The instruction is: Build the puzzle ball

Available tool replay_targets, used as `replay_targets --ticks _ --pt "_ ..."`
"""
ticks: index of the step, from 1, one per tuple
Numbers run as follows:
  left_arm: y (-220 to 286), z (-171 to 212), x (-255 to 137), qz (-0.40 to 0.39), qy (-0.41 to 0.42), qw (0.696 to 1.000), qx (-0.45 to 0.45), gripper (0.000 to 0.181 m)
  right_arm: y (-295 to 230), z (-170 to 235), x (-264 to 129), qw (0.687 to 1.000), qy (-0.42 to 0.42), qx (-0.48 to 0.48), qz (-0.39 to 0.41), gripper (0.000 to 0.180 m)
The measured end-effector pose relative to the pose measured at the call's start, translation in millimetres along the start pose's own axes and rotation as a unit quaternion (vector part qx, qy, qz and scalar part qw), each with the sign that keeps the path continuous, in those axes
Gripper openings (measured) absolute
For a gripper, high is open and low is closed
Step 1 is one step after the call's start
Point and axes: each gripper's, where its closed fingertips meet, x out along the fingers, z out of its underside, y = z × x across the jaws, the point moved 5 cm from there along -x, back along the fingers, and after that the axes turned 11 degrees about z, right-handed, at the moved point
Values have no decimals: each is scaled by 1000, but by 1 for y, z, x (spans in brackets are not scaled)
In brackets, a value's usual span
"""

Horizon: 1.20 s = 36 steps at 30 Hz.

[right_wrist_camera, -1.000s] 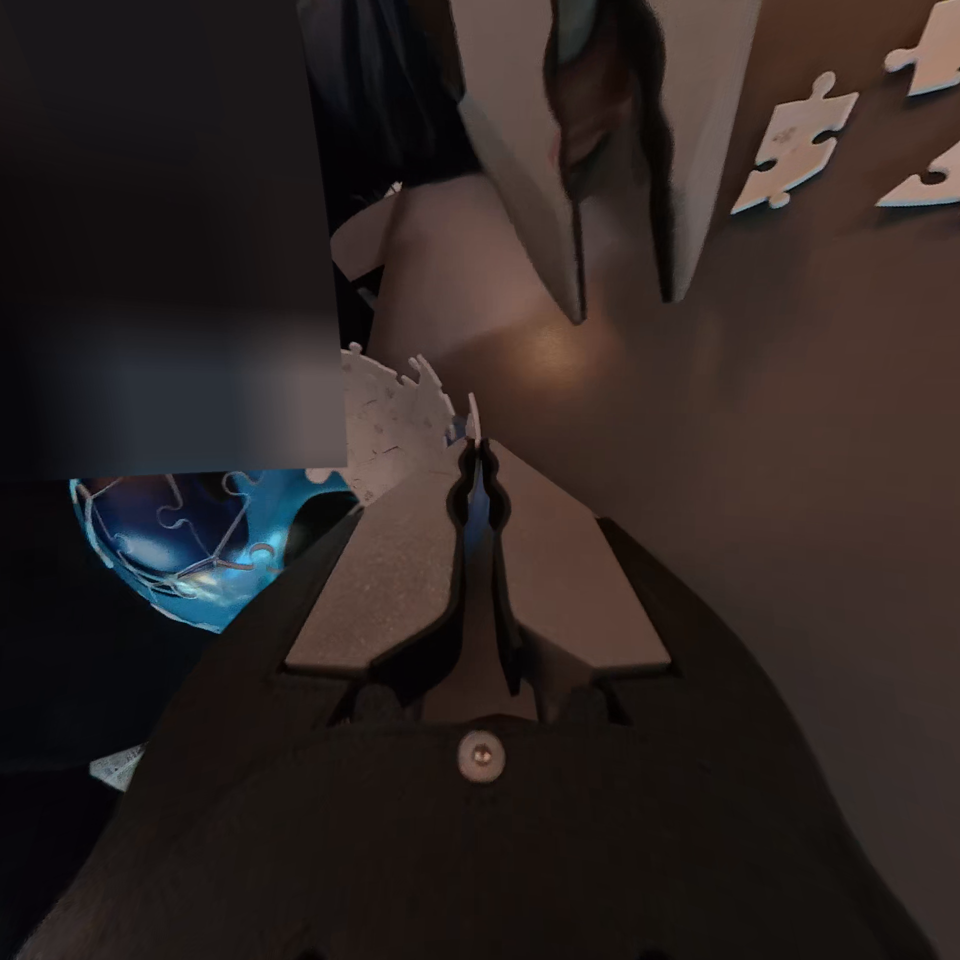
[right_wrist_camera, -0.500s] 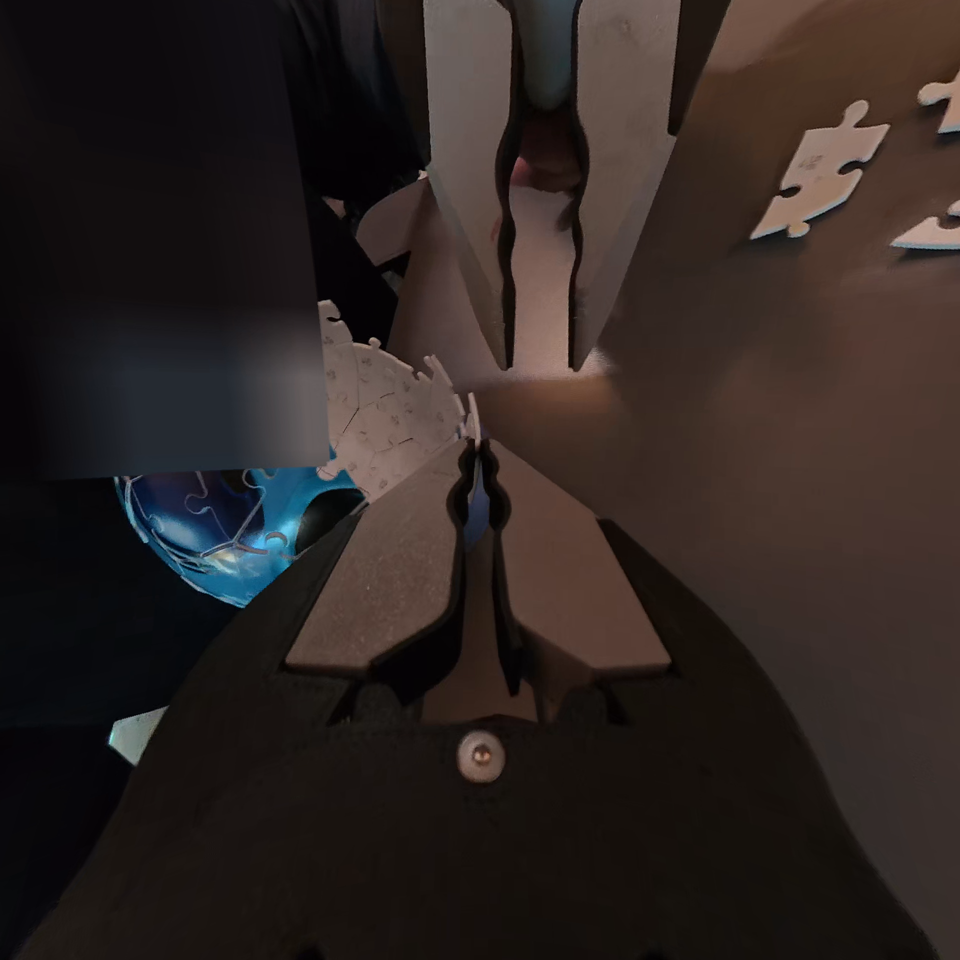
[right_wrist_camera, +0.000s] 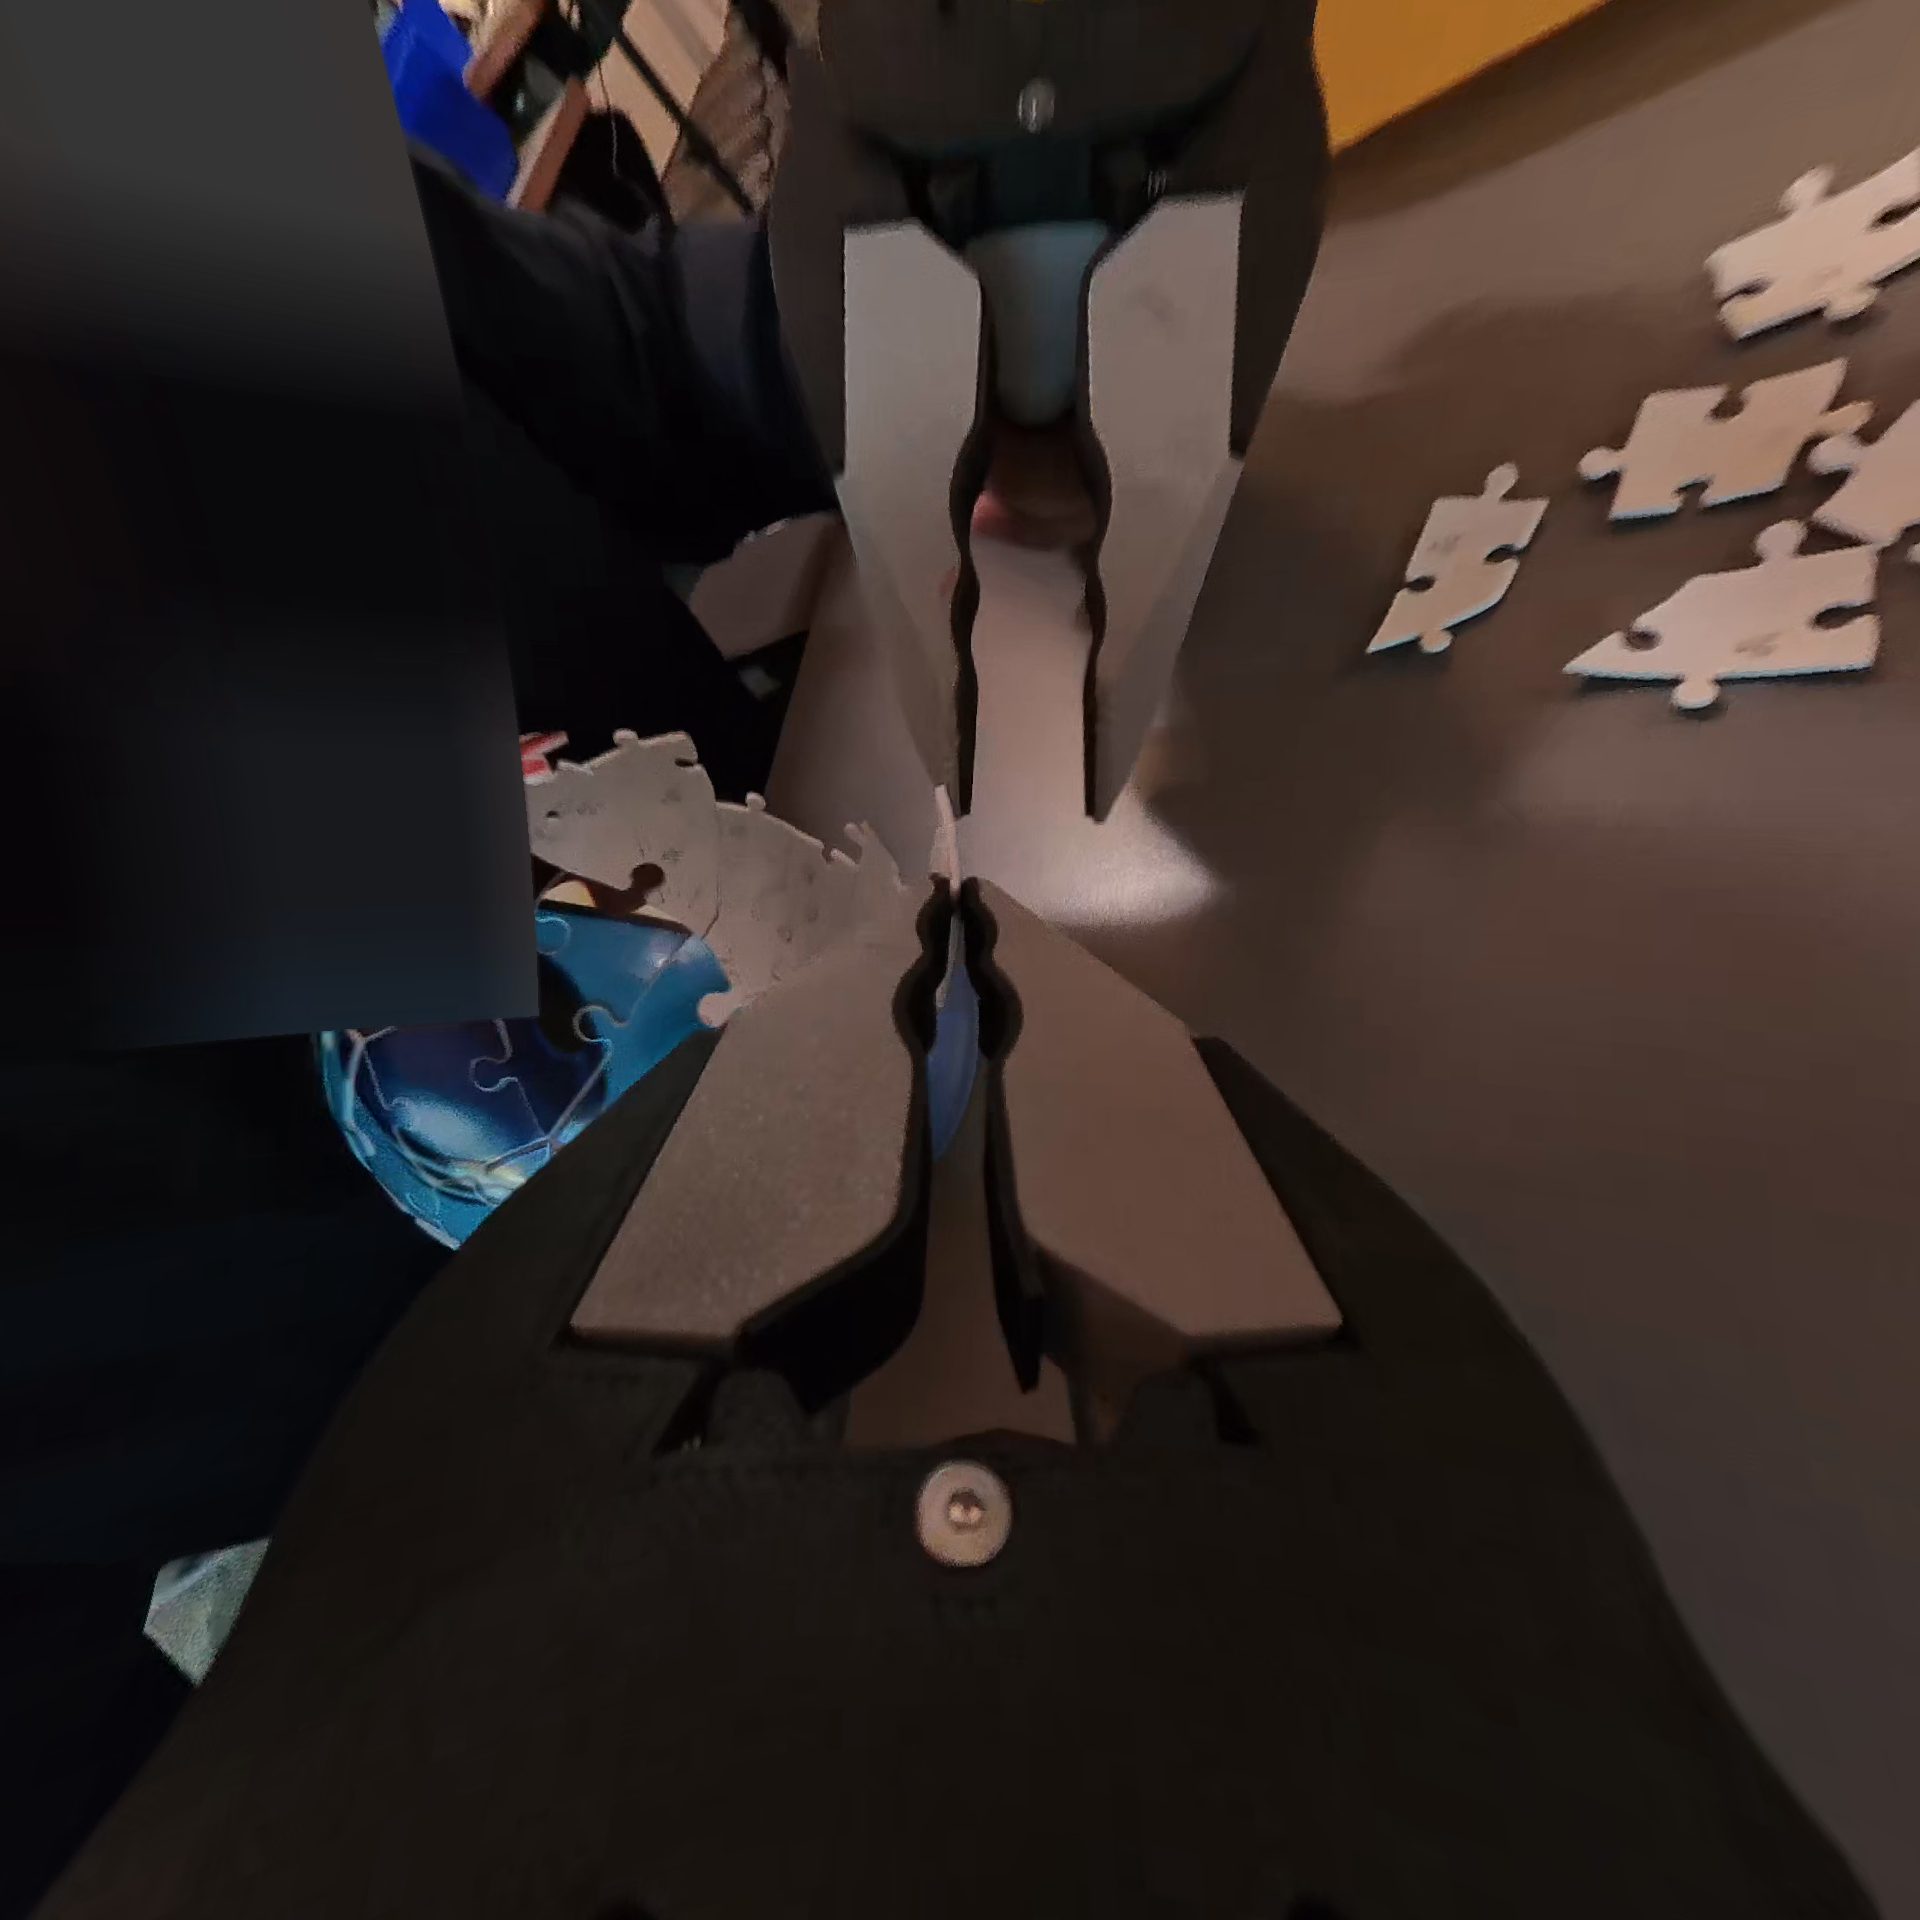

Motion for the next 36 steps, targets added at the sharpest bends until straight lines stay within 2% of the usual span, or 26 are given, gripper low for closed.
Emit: replay_targets --ticks 3,5,9,14,19,21,25,27,31,32,36 --pt "2 -1 3 13 4 1000 -6 24 0 0 -5 999 32 7 17 0" --pt "0 0 -3 -16 -4 1000 2 27 3 4 -9 998 44 13 45 0" --pt "8 -3 -31 -54 39 998 11 26 6 17 -34 992 76 30 98 0" --pt "23 24 -52 -116 37 992 27 28 -2 48 -64 980 111 66 151 0" --pt "39 49 -31 -101 -8 995 17 31 -2 91 -62 970 94 148 167 0" --pt "41 58 -23 -123 -46 991 32 30 2 101 -60 964 93 185 167 0" --pt "42 73 -18 -140 -78 987 26 33 17 109 -55 960 63 170 214 3" --pt "46 71 -17 -139 -72 987 43 33 18 103 -53 962 71 165 205 2" --pt "43 71 -11 -140 -87 985 46 33 18 102 -54 954 64 150 250 16" --pt "42 70 -10 -139 -88 985 49 33 17 103 -58 950 72 151 265 23" --pt "35 68 -8 -141 -98 984 42 33 1 114 -72 933 115 167 296 32"
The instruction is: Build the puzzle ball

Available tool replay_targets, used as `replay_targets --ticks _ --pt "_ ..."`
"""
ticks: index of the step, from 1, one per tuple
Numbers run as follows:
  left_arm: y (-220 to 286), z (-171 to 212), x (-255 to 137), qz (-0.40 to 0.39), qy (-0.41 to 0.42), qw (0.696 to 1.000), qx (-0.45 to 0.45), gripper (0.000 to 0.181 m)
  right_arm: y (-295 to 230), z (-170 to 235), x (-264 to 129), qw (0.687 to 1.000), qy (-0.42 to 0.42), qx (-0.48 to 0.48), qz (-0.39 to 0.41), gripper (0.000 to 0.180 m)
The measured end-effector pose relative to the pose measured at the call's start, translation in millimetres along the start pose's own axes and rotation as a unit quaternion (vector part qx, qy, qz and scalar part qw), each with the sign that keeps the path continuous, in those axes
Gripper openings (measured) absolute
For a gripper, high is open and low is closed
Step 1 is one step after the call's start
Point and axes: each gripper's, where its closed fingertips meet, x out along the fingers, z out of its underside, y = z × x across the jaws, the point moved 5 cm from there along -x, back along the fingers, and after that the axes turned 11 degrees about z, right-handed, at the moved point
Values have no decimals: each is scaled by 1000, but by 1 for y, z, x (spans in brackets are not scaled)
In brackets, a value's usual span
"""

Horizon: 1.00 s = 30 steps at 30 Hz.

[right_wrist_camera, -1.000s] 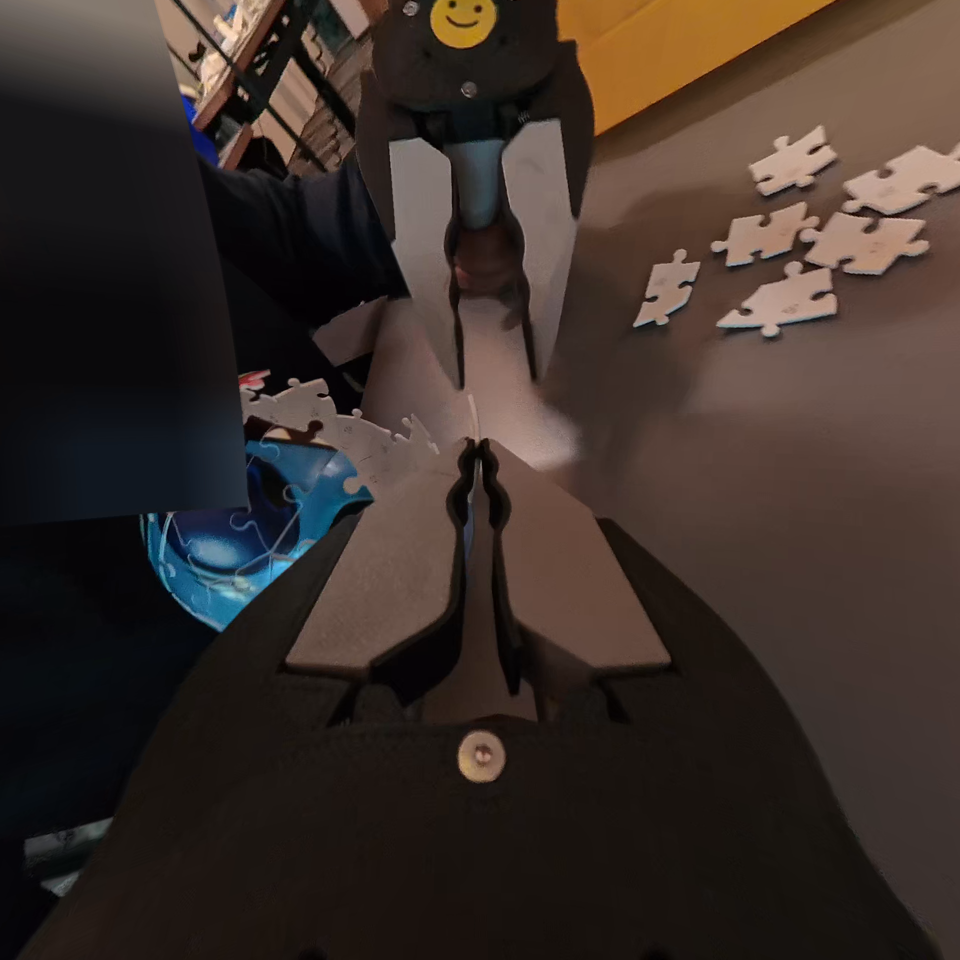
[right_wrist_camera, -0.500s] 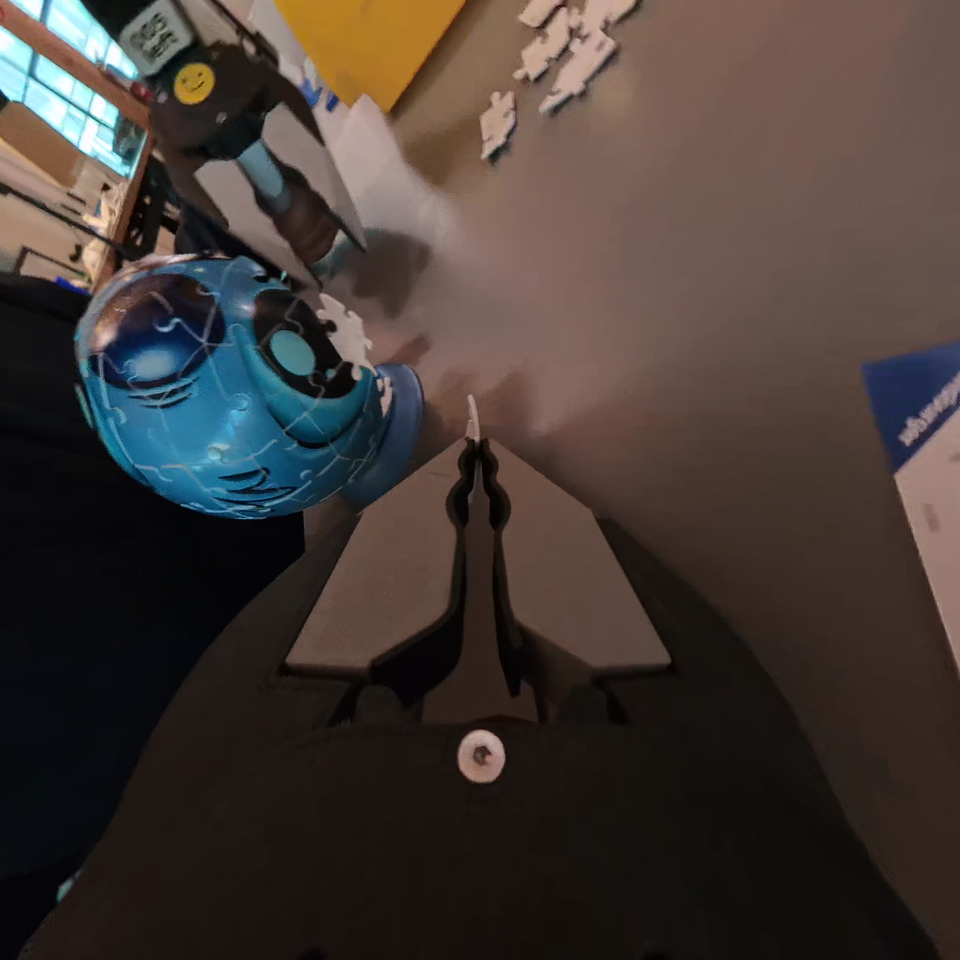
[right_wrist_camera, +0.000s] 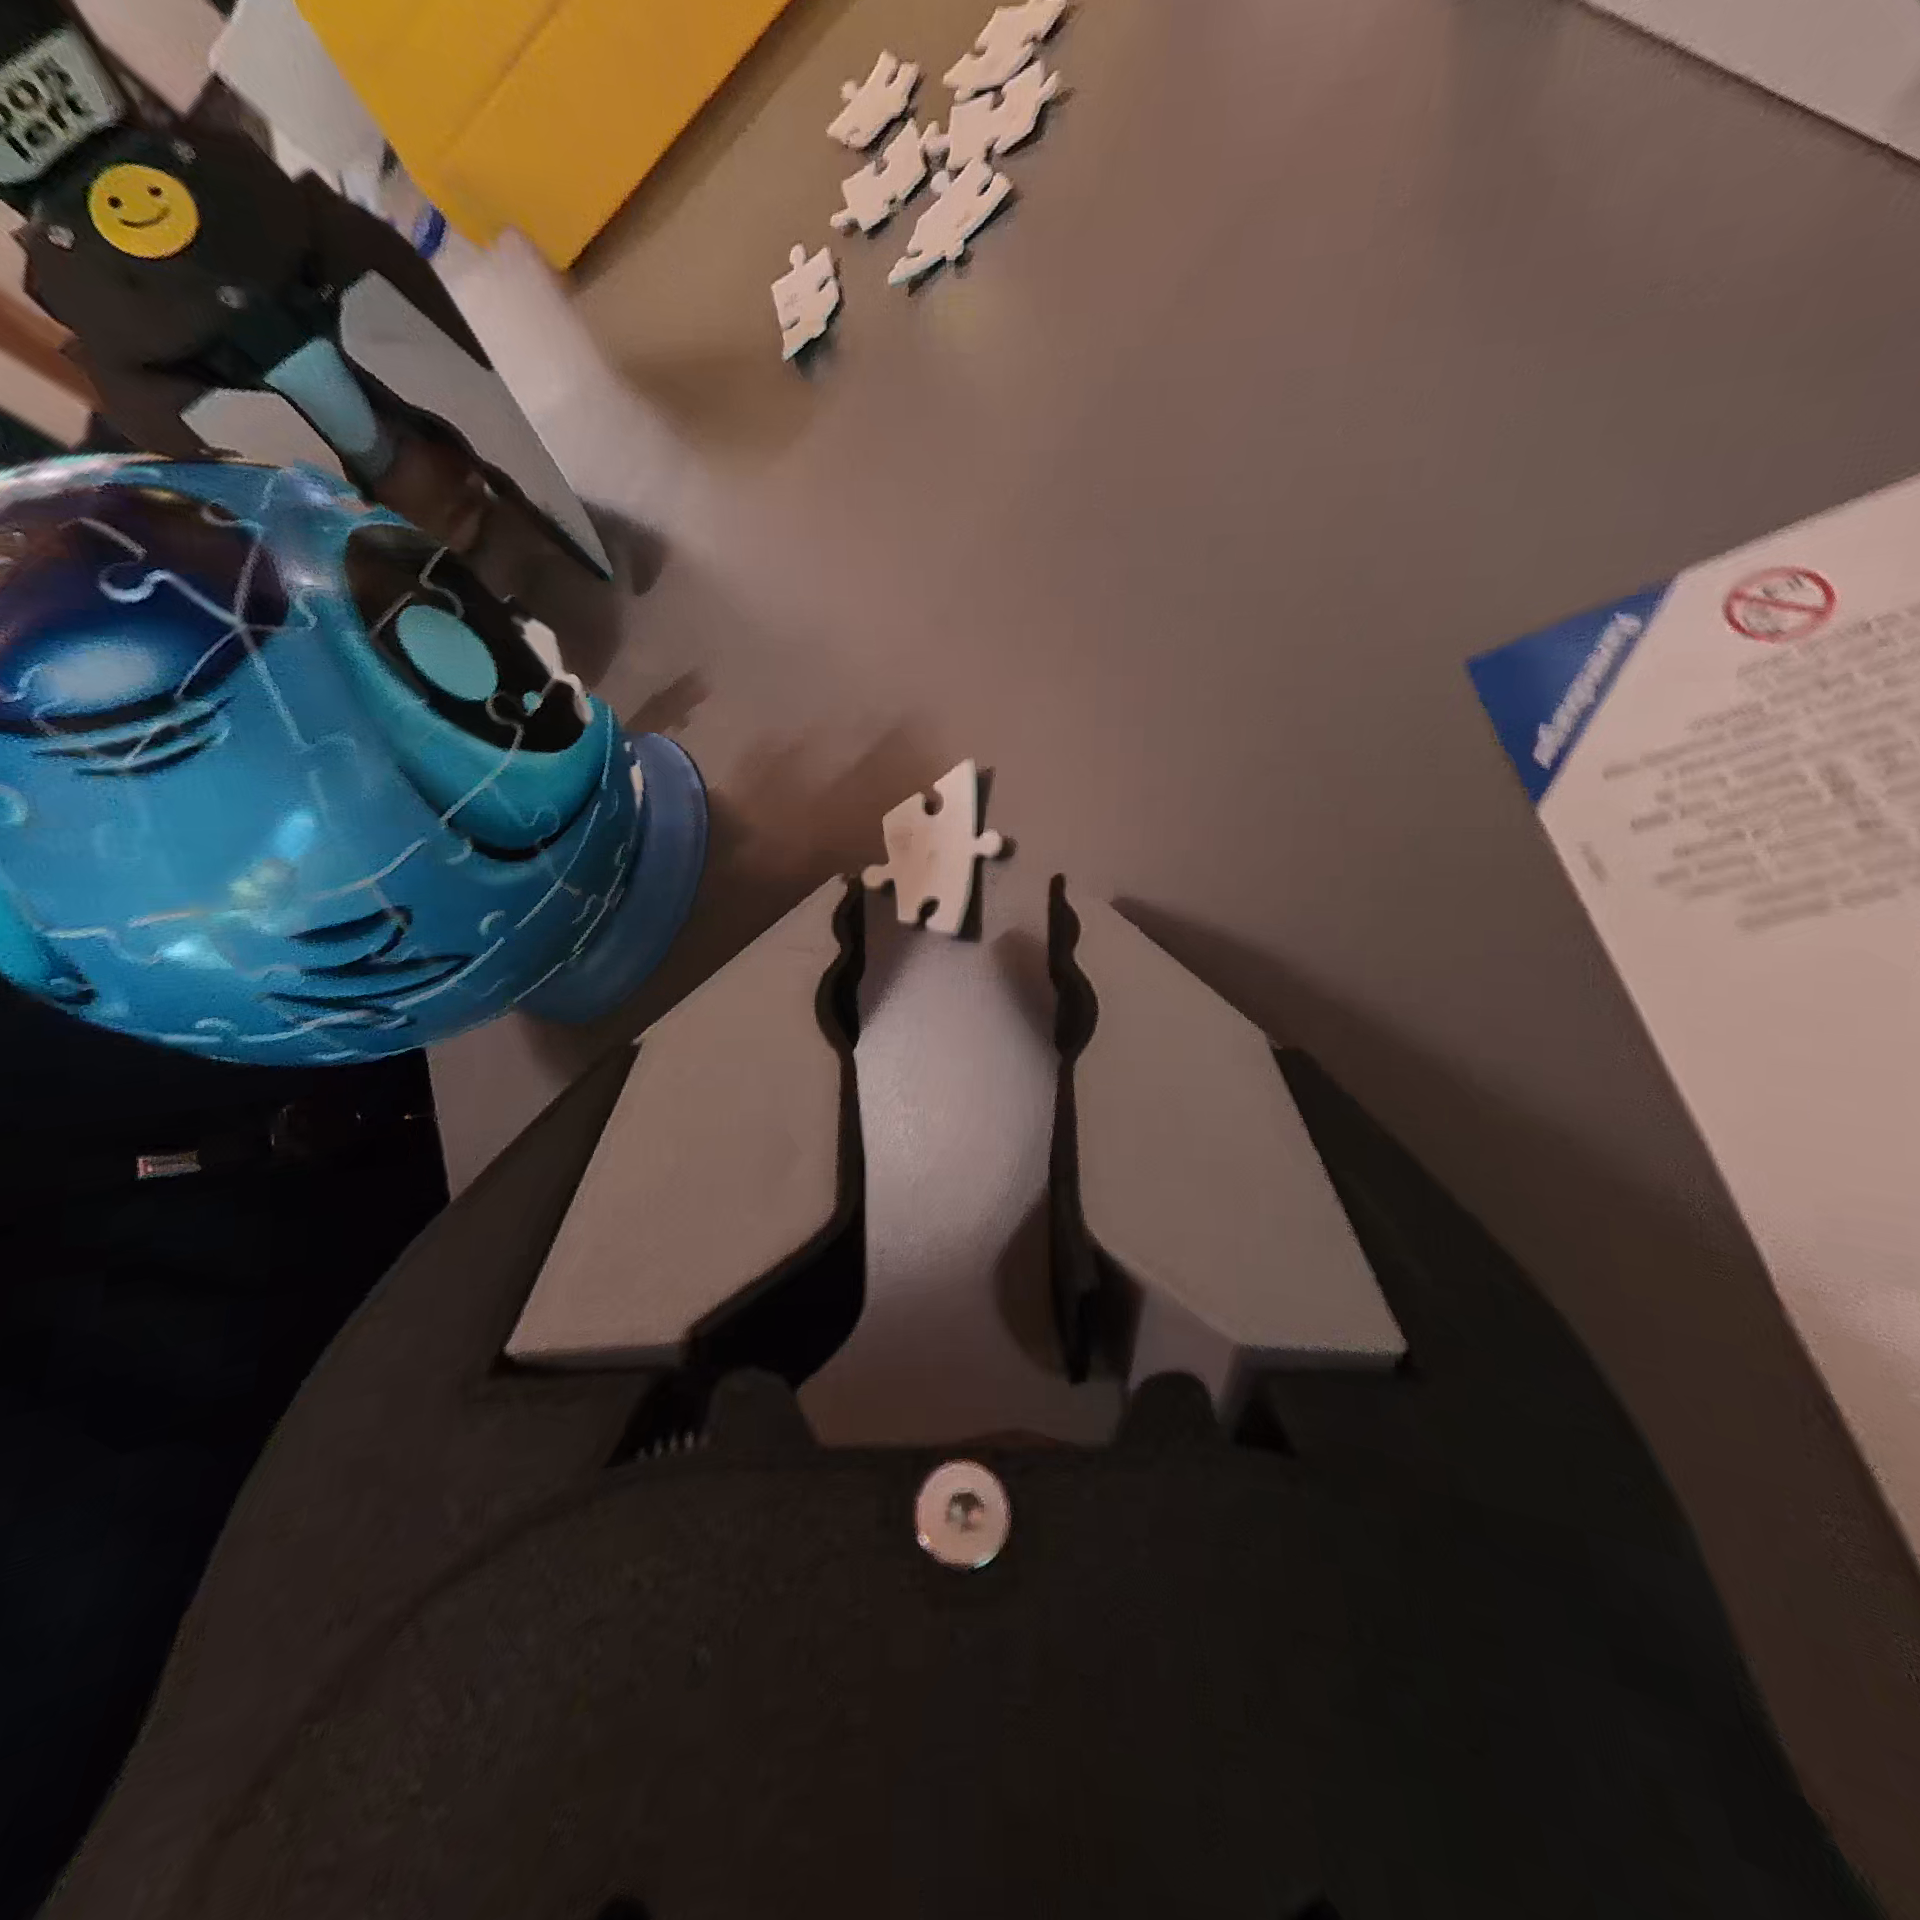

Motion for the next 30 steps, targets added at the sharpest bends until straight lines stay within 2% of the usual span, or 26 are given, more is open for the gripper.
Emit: replay_targets --ticks 6,11,14,16,21,24,30 --pt "0 1 2 14 -6 1000 -10 32 -25 29 -39 996 74 40 -7 38" --pt "2 3 5 18 -22 1000 -3 31 -51 58 -47 996 91 25 -7 39" --pt "1 3 4 8 -17 1000 2 32 -59 55 -54 990 138 17 -6 38" --pt "1 2 1 -1 -4 1000 -3 33 -57 55 -54 990 136 27 -1 41" --pt "6 6 -8 21 28 999 -42 36 -63 55 -57 987 141 38 -75 46" --pt "14 5 -14 17 52 998 -18 33 -74 56 -61 983 147 4 -112 46" --pt "27 13 -10 8 25 1000 5 42 -75 48 -59 981 161 -69 -80 42"
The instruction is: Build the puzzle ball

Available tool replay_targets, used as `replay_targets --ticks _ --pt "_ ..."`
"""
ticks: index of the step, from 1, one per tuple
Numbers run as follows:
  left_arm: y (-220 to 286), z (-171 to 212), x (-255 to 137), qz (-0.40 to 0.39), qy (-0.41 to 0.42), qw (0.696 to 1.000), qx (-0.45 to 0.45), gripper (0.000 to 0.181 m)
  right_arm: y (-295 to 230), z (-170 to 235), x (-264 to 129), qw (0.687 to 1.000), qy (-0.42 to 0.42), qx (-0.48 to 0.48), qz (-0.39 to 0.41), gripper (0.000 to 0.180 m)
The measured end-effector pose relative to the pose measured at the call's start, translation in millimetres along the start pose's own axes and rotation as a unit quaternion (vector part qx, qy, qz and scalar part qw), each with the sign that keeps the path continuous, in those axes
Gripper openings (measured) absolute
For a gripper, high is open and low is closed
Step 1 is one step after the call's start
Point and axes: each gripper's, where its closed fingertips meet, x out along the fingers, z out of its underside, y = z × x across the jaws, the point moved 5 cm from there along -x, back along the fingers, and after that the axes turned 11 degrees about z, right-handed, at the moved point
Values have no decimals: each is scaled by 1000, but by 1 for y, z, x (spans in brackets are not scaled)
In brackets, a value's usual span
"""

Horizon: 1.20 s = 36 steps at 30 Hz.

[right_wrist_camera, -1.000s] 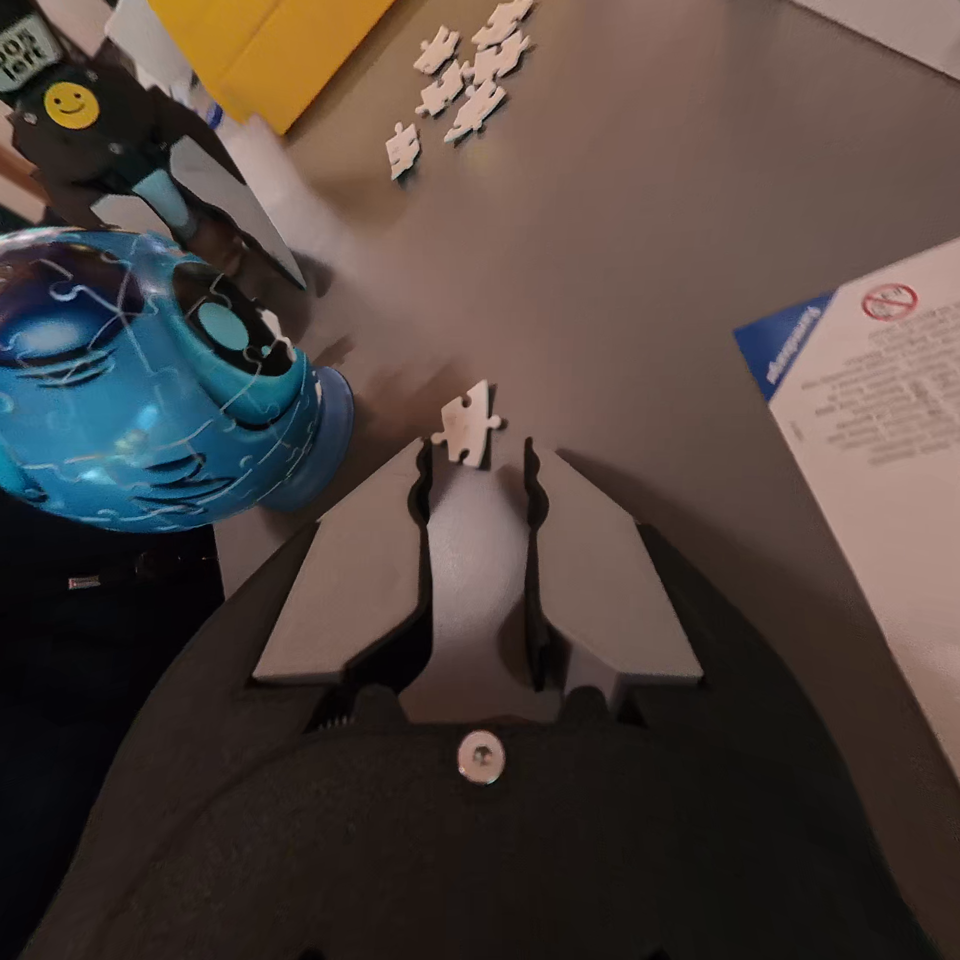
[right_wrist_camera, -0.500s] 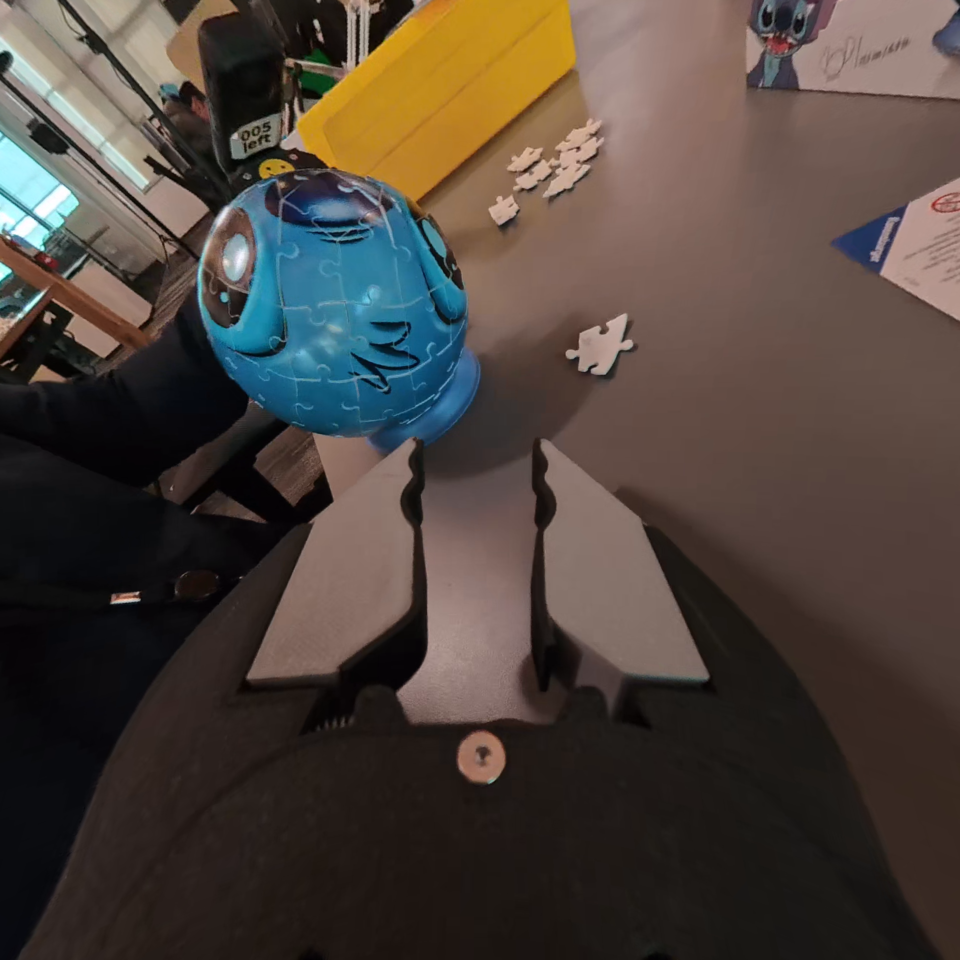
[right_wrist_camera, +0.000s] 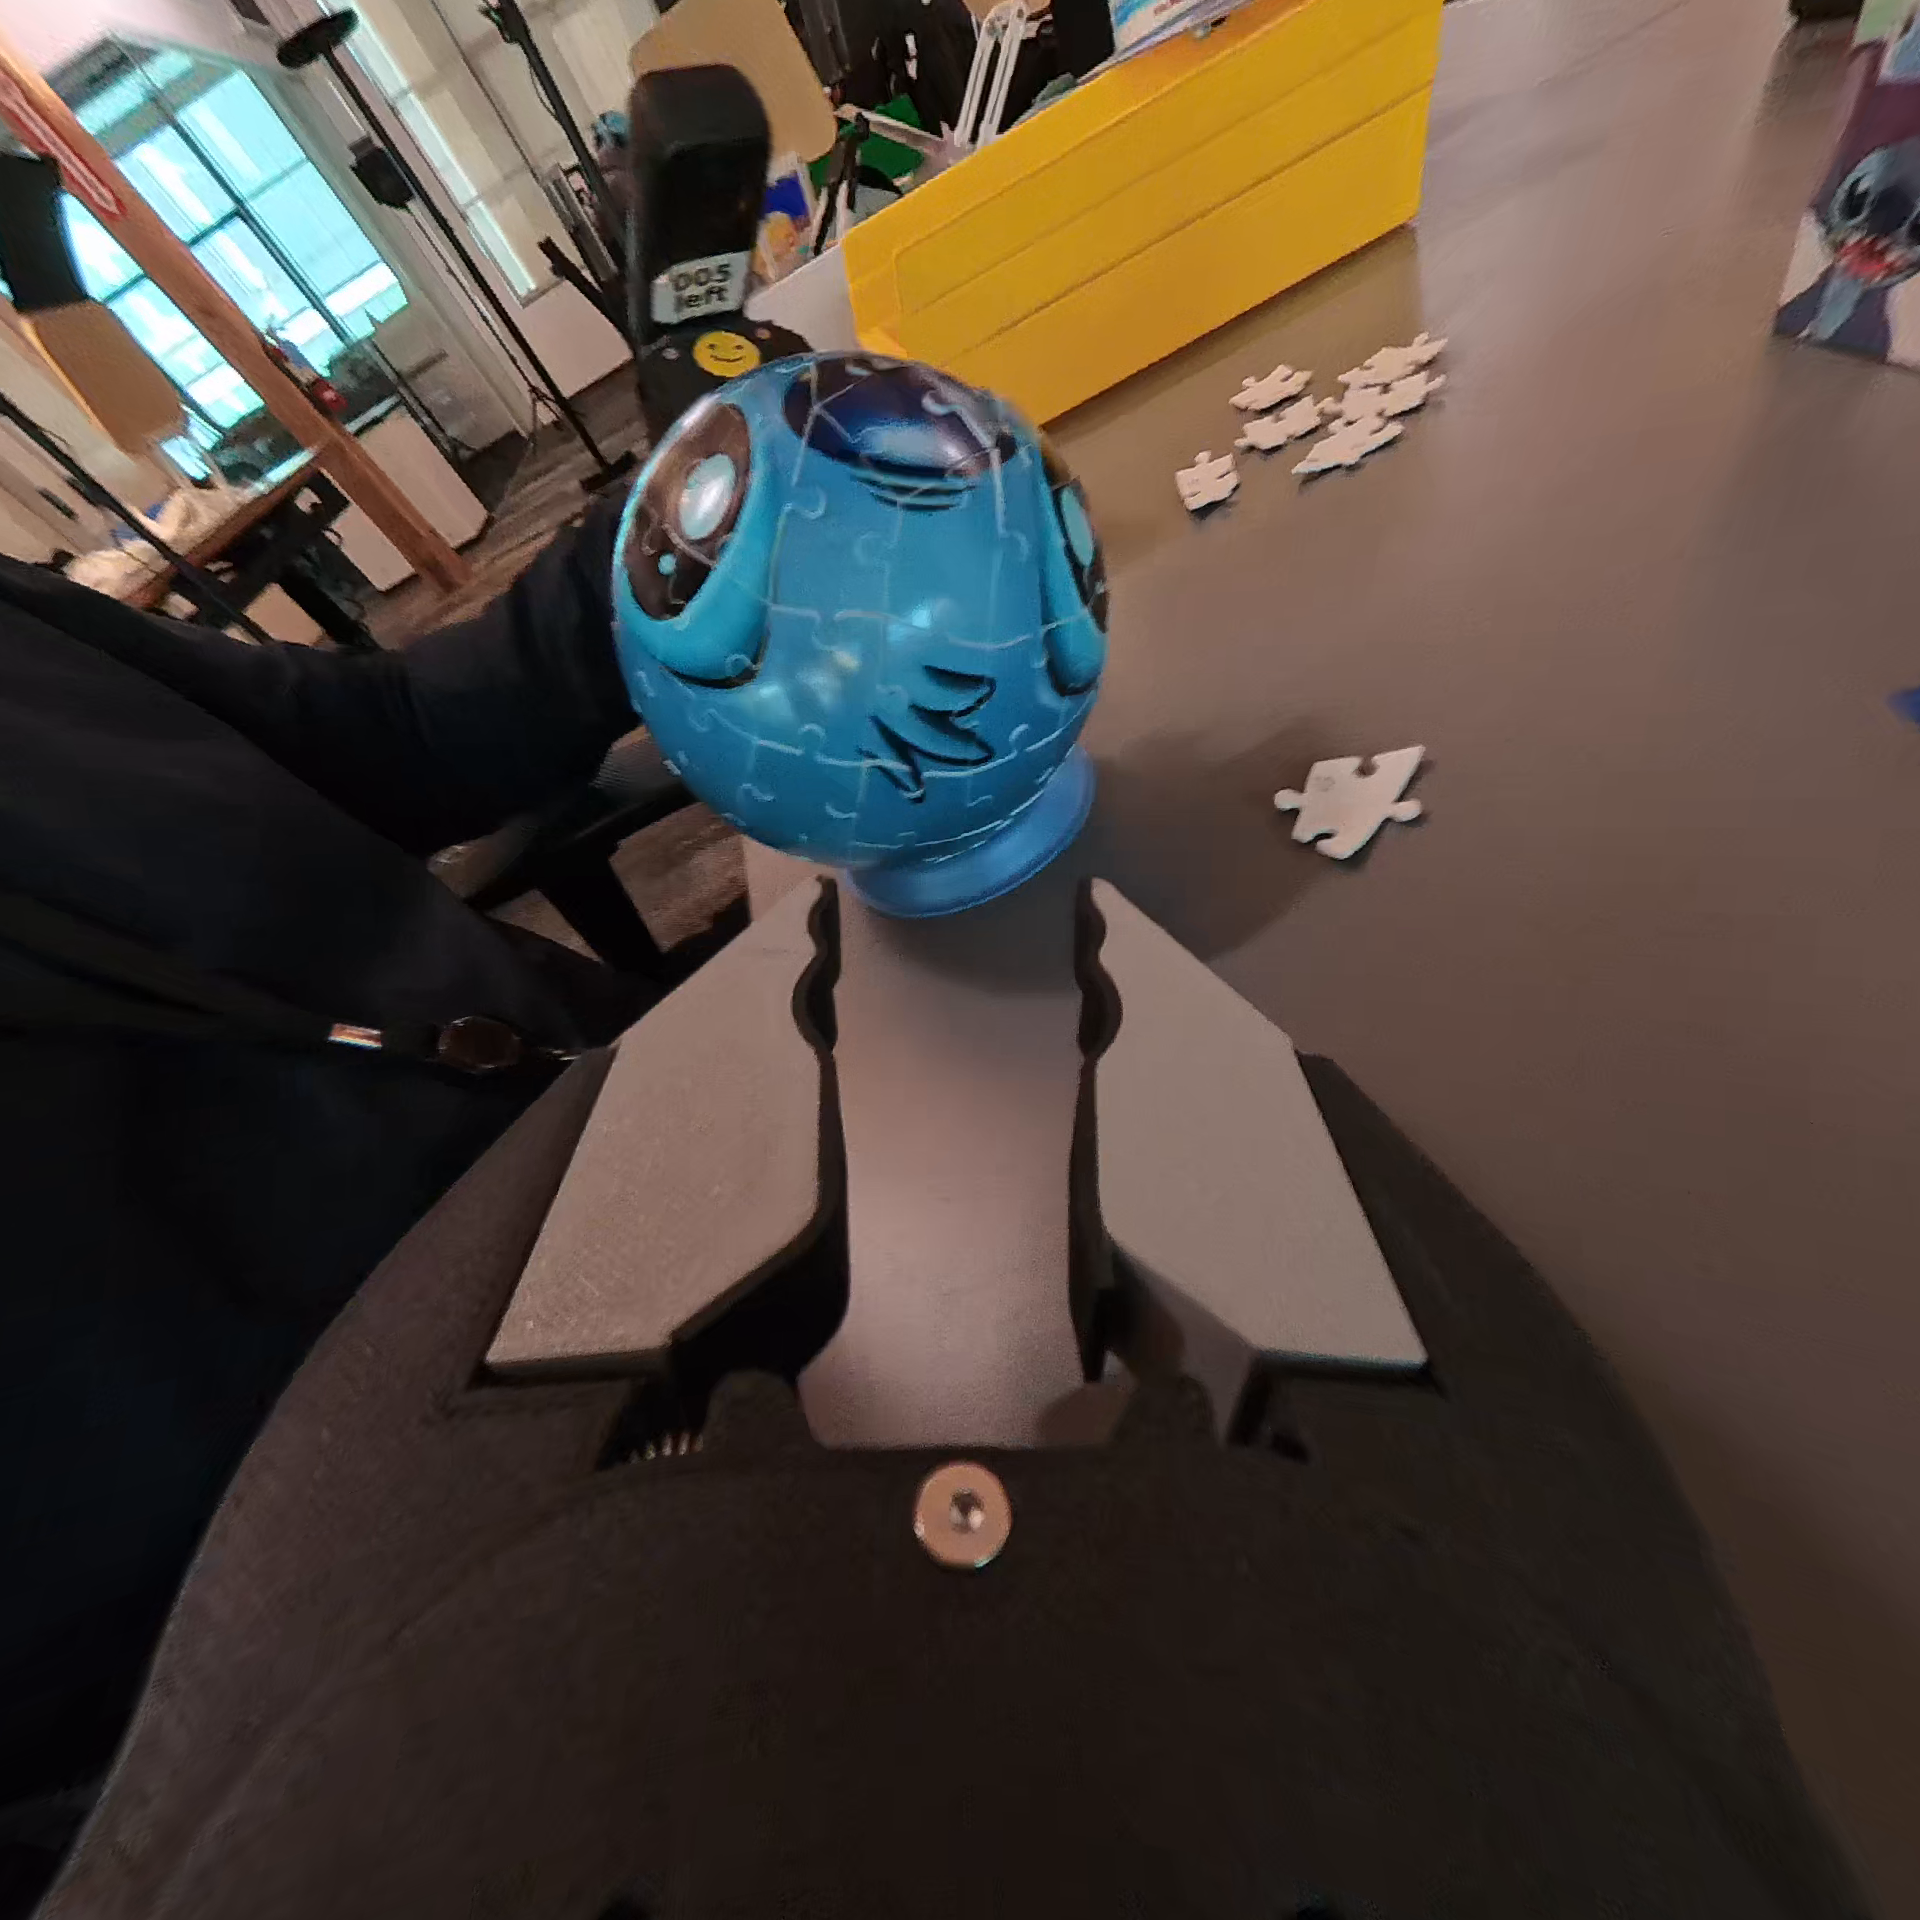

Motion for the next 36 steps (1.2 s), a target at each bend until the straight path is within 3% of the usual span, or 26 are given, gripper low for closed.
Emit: replay_targets --ticks 7,11,14,17,23,27,31,36 --pt "-13 -15 -17 -16 77 997 4 37 55 -15 16 992 -41 -96 73 38" --pt "-32 -38 -27 -6 163 987 7 37 80 -34 41 988 -63 -128 55 44" --pt "-44 -50 -20 10 164 986 15 39 94 -51 70 985 -51 -160 31 45" --pt "-42 -50 -16 23 150 988 30 46 95 -65 88 991 -21 -124 -39 47" --pt "-48 -59 -53 33 300 953 12 38 105 -82 74 994 58 -66 -67 52" --pt "-47 -58 -49 31 281 959 15 39 95 -71 80 991 -3 -85 -108 53" --pt "-33 -47 -42 -31 213 974 76 38 91 -48 79 975 -128 -126 -128 55" --pt "-32 -44 -43 -79 194 972 106 36 95 -45 76 970 -146 -173 -84 52"
